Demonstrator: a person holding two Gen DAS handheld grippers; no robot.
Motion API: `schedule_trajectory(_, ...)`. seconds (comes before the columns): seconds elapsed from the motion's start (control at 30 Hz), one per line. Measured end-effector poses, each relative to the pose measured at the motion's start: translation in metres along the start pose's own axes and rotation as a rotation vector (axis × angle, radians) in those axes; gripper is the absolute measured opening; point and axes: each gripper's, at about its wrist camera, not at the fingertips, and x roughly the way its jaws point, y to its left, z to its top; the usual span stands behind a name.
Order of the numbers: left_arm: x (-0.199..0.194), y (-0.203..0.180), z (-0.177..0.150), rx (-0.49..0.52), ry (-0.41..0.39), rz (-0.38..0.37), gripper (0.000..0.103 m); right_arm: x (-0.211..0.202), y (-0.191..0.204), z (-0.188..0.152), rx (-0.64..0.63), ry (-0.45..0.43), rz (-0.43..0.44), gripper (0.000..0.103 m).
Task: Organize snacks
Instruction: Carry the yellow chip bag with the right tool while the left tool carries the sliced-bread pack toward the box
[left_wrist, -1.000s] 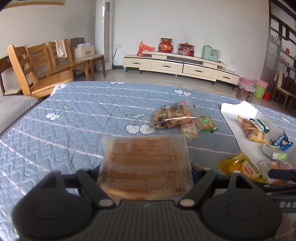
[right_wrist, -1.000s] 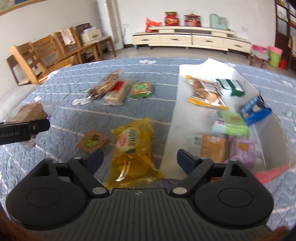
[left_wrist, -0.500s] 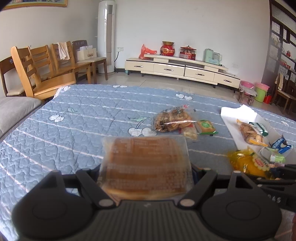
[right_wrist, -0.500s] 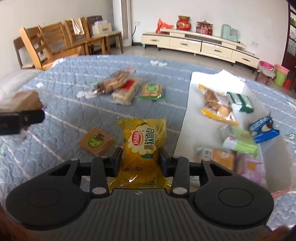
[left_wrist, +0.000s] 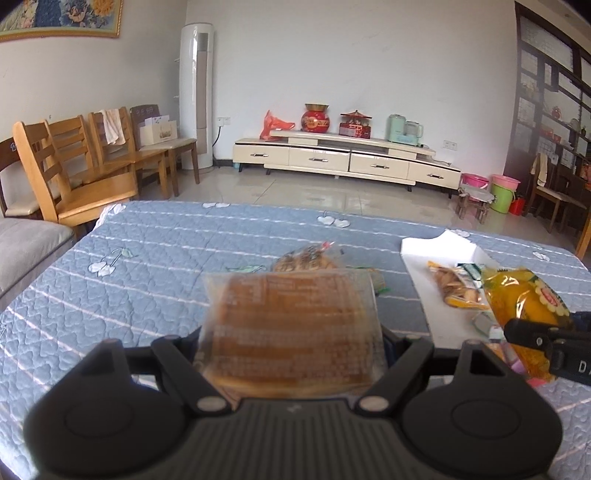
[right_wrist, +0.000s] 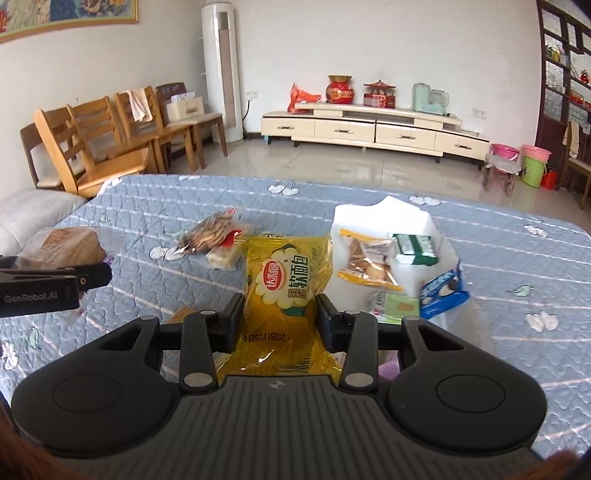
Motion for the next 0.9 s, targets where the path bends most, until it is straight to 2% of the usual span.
schedule_trajectory(0.37,-0.019,-0.032,0.009,0.045,-0.041,-0.04,0.082,-0.039,-0.011,0.003,0.009,-0.059,-0.027,0.05)
schedule_trajectory(0.9,-0.022,-0.074,0.028,0.101,-0.076,-0.121,0.082,-0.072,-0.043,0.012,0.035,-0.127,-0.082,0.05)
